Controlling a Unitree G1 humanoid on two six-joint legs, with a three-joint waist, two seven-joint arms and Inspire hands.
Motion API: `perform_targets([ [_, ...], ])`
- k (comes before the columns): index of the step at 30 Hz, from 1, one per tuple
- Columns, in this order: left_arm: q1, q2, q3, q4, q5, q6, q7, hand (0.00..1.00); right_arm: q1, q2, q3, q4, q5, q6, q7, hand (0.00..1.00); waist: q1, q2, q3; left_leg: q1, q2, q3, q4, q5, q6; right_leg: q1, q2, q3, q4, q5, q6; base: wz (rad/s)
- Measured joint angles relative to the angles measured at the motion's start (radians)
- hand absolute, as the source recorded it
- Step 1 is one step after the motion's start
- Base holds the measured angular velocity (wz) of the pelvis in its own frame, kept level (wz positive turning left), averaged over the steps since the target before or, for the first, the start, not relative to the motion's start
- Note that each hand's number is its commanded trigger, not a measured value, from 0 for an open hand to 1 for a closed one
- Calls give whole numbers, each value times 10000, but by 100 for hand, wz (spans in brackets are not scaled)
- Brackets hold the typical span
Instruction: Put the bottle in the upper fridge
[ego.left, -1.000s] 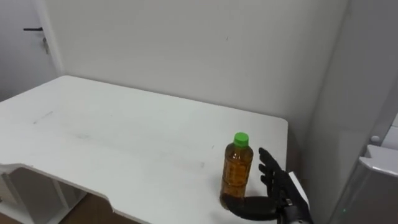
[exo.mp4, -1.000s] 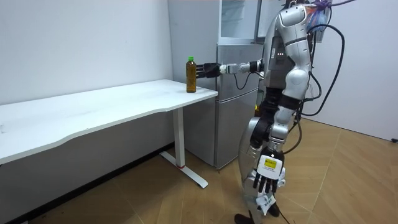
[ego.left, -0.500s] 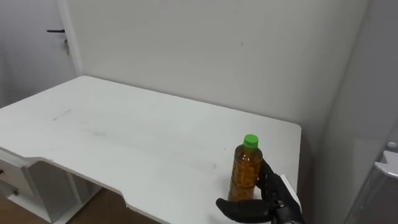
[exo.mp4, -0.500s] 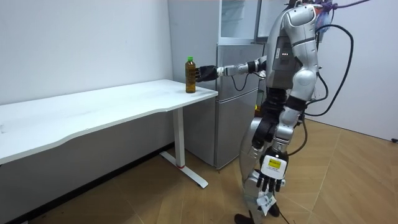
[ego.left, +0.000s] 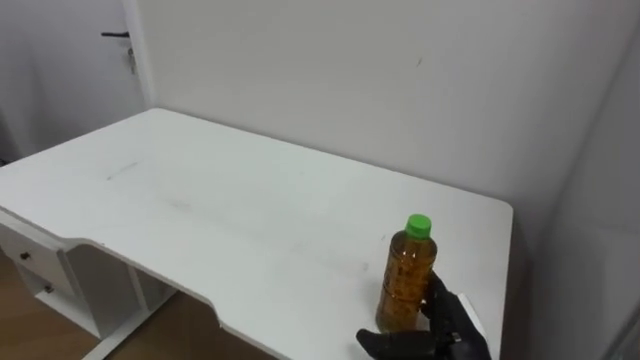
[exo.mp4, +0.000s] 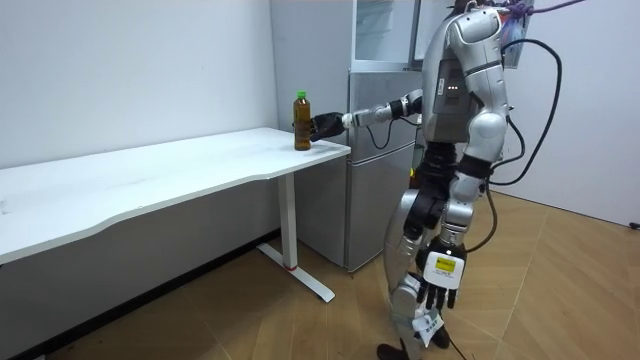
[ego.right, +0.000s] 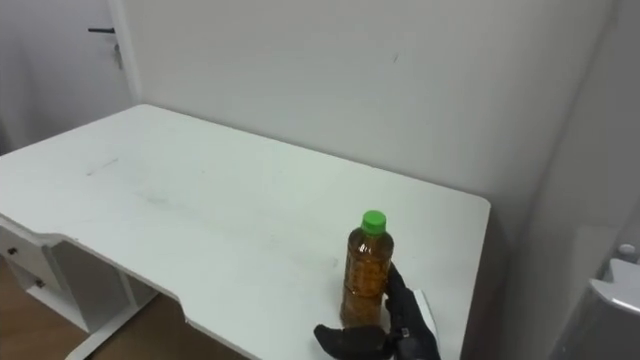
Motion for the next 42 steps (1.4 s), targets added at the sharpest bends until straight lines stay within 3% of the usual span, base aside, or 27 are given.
perform_targets([
  [4,-12,12,-7,-3,0,-64,6,0,-159,1,-8,390,0,-90,-253,0,98,120,69,-119,11,-3,18,3,7,-113,-24,0,135,-1,0,1],
  [12,-23,68,4,15,-1,-63,7,0,-892,7,-79,1322,4,-91,-613,0,188,162,80,-360,-19,-31,190,24,46,-294,-38,1,276,0,-5,3],
  [21,-23,86,15,35,-228,-61,43,0,-1078,-8,-514,1370,840,-92,-1240,0,209,126,4,-605,-127,-78,333,57,96,-457,-53,-105,302,-6,4,4],
  [26,-36,109,15,31,-553,-113,44,0,-1658,-66,-533,1370,1579,-93,-1369,0,208,92,-22,-843,-99,-104,418,69,111,-733,-175,-149,496,-9,7,0],
  [42,-23,210,-11,24,-1232,-482,283,0,-2063,-89,-499,1348,1571,-342,-1581,0,232,-2,23,-1400,-145,-152,672,80,198,-1189,-244,-240,803,-28,40,3],
])
